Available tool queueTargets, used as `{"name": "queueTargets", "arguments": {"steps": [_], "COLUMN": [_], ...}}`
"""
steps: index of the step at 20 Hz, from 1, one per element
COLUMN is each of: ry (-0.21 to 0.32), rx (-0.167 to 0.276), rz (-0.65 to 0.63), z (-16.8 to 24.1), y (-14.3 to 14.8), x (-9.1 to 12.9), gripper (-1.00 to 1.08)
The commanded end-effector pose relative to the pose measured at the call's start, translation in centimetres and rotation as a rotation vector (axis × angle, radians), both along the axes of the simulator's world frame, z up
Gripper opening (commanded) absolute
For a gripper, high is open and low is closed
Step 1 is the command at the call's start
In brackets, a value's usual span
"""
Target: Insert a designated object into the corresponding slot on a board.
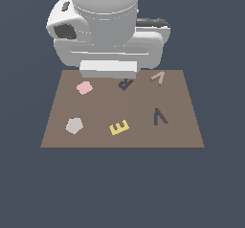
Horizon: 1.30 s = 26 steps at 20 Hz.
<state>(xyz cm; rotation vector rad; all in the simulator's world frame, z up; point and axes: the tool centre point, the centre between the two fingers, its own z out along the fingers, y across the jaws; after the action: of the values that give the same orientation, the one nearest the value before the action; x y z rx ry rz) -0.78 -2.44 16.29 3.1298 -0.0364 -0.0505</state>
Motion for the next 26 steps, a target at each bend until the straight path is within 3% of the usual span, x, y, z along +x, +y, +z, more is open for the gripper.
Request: {"name": "queueTargets", "arguments": {"steps": [1,14,26], "ry": [0.000,-0.005,-0.016], "rx": [0.000,0.000,0.000], "rz": [0.000,-0.090,-0.316], "z": [0.0,-1.5,-5.2], "y": [0.0,1.7,6.7], "x": [0.0,-2.0,-6.2], "gripper": [1.00,1.00,1.00]}}
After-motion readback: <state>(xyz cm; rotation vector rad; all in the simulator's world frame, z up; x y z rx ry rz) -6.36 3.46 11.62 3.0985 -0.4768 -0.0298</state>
